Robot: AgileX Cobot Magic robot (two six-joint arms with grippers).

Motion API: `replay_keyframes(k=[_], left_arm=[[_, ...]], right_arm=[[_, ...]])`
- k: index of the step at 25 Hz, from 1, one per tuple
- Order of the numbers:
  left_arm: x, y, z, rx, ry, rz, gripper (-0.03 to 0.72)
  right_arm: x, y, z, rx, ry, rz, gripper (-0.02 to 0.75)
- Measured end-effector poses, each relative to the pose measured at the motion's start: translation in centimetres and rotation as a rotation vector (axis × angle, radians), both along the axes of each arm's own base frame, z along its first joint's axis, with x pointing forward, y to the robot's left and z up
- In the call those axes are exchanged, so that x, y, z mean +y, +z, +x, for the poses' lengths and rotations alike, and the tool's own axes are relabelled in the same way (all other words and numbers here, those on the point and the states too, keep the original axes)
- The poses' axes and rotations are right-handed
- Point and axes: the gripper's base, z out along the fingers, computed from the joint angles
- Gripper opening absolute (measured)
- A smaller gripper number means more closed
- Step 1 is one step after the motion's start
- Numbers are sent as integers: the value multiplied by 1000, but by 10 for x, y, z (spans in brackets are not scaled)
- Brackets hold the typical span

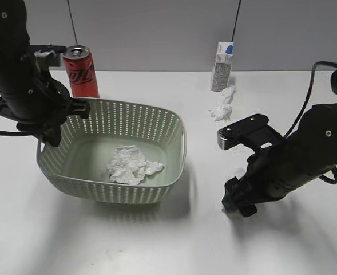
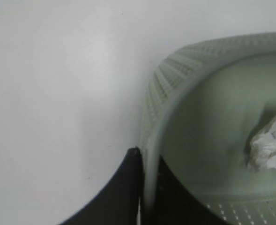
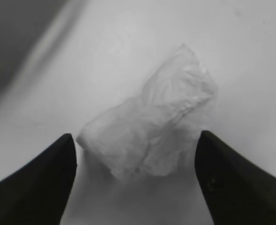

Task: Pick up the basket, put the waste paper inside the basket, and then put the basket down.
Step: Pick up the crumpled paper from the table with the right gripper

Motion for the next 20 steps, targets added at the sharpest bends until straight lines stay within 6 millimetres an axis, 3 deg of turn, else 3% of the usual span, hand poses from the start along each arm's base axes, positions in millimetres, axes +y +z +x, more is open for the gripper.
replay_keyframes(k=[3,7,10,13,16,20], left_arm=[[0,0,0,0,0,0,5],[0,0,0,0,0,0,5],[0,0,0,0,0,0,5],[0,0,0,1,0,1,5],[0,0,0,2,0,0,5],[0,0,0,3,1,0,5]], right_arm=[[0,-10,2,7,13,-22,573],[0,-17,2,17,22,-38,456],[0,-18,3,11,25,-39,314],[0,-16,3,7,26,-36,121],[1,4,2,-35,35,-10,20],[22,64,0,-190,178,55,6]])
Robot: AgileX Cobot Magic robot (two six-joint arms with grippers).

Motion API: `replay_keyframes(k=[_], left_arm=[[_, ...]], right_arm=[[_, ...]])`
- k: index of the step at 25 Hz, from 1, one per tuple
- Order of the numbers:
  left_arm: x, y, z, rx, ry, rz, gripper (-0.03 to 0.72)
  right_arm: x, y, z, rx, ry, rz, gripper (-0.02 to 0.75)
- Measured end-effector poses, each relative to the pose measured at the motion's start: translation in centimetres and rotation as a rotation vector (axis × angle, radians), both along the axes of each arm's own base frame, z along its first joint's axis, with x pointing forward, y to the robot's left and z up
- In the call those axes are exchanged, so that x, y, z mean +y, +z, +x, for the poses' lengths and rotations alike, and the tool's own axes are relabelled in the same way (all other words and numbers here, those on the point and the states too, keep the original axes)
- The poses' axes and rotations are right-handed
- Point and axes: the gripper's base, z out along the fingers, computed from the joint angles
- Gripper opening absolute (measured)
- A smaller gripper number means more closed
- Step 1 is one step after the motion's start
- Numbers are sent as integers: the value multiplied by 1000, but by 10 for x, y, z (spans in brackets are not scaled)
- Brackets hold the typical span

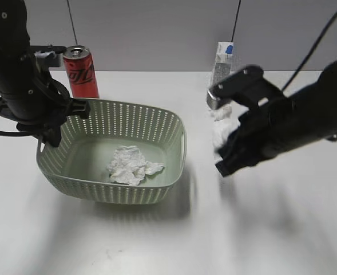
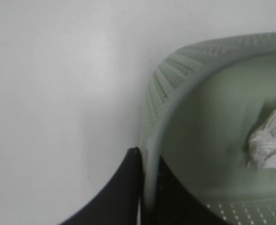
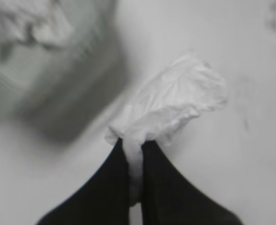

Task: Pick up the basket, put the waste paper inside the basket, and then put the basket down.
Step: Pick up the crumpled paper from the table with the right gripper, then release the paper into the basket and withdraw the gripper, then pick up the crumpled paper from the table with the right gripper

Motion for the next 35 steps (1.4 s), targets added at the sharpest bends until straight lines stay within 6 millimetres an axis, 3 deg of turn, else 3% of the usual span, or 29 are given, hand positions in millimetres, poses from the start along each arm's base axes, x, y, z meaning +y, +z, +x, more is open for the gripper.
replay_keyframes(k=[5,8,12,15,18,20,22,24,26,29,31,35], left_arm=[[0,0,0,1,1,-1,5],[0,0,0,1,1,-1,5],[0,0,0,0,-1,2,5],[0,0,0,-2,-1,1,5],[0,0,0,-4,-1,1,5],[0,0,0,-4,-1,2,5],[0,0,1,-5,-1,2,5],[1,0,1,-5,0,2,5],[1,0,1,-5,0,2,5],[1,0,1,-10,1,0,5],[1,0,2,-19,2,-4,5],[0,0,3,-28,3,-11,5]], right_arm=[[60,87,-4,-216,180,197,5],[98,103,-1,-275,247,258,6],[127,72,13,-176,281,206,100],[132,45,15,-78,300,141,300],[132,43,11,-8,319,109,522],[129,59,13,7,309,111,615],[118,81,22,-21,257,123,644],[93,102,44,-88,161,141,650],[64,108,69,-133,52,145,645],[22,92,109,-144,-104,134,615],[1,67,136,-152,-188,122,598],[-13,8,173,-210,-241,72,589]])
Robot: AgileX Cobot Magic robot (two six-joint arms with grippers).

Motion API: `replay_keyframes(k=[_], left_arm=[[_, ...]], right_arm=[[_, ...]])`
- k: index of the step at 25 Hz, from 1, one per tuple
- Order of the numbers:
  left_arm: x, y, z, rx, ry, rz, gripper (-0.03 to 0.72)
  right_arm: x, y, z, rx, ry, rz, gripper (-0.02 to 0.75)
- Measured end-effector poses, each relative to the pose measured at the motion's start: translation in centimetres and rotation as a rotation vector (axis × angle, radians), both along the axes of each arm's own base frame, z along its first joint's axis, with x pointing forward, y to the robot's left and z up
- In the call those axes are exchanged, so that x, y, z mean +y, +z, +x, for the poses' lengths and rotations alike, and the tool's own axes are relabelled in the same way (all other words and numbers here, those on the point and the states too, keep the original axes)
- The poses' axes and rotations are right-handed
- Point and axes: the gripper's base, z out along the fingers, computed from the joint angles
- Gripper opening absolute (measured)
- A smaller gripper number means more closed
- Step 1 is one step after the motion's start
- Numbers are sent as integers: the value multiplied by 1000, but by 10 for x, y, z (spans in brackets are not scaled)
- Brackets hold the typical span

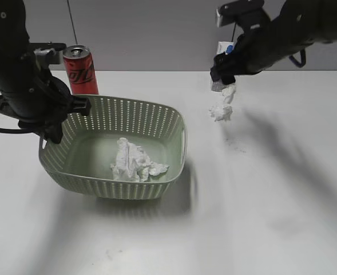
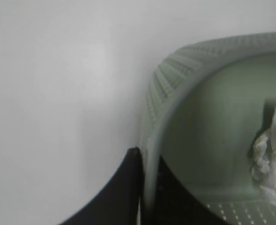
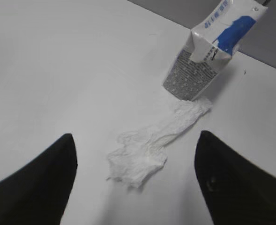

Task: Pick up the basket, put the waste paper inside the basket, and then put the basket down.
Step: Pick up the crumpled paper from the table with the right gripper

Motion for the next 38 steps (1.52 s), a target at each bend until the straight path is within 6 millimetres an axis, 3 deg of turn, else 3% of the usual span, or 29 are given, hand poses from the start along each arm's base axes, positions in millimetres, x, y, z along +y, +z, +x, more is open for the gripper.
replay_keyframes(k=[4,10,12,17,19,22,24,26,30,35,38], left_arm=[[0,0,0,2,2,-2,5],[1,0,-2,23,2,8,5],[1,0,-2,25,2,9,5],[1,-1,-3,29,2,10,5],[1,-1,-3,30,3,9,5],[1,-1,-3,31,4,7,5],[1,-1,-3,31,4,7,5],[1,-1,-3,32,5,6,5],[0,-1,-3,34,7,1,5],[0,-1,-3,34,7,1,5],[0,0,-3,36,11,-6,5]], right_arm=[[1,-53,18,-51,6,-43,588],[1,-105,28,-59,-67,18,584],[1,-117,27,-32,-82,25,584],[0,-119,26,-5,-118,55,571],[0,-120,26,16,-124,54,515],[0,-119,23,66,-125,40,301],[-1,-115,21,97,-123,29,115],[-2,-109,18,131,-120,17,48],[-3,-82,9,177,-112,2,22],[6,4,-14,118,-43,25,18],[31,45,-43,115,102,61,18]])
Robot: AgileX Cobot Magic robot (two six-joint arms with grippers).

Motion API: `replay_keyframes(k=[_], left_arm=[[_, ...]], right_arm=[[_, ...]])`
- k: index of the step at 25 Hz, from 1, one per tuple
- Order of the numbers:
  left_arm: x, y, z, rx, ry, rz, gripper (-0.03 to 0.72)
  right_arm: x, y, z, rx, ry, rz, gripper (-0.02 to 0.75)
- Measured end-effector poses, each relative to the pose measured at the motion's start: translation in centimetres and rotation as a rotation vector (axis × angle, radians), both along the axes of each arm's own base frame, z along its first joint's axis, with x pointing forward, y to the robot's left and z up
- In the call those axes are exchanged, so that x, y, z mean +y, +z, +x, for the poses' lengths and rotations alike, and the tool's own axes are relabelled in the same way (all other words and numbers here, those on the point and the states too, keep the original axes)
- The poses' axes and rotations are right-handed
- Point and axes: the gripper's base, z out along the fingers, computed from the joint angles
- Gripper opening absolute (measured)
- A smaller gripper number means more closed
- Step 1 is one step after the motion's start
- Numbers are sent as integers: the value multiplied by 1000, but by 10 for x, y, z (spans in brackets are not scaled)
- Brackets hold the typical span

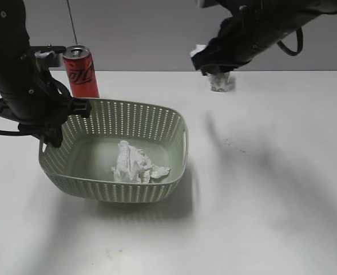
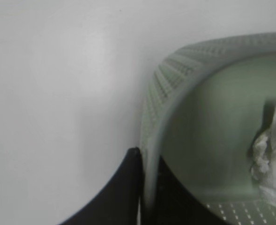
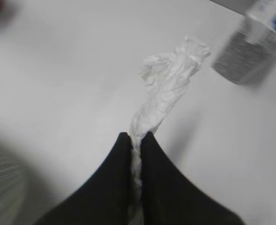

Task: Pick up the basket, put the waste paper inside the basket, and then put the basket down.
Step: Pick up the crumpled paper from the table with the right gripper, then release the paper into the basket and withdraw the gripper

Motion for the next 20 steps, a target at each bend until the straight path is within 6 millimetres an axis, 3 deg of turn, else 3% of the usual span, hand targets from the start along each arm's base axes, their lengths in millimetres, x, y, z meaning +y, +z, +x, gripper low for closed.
replay_keyframes(k=[3,5,8,11,14,17,20], left_arm=[[-1,0,0,-3,6,-14,5],[-2,0,1,-5,8,-18,5],[-2,0,0,-2,13,-27,5],[-3,0,0,2,18,-37,5],[-3,0,0,1,18,-37,5],[-4,0,0,6,24,-47,5],[-5,0,-1,9,28,-54,5]], right_arm=[[38,24,-37,20,190,64,18],[60,29,-55,19,282,81,18],[87,24,-76,20,386,54,18],[101,9,-85,70,438,25,54],[103,-1,-88,106,457,1,252],[101,-2,-88,111,462,-28,541],[92,0,-86,116,425,-102,650]])
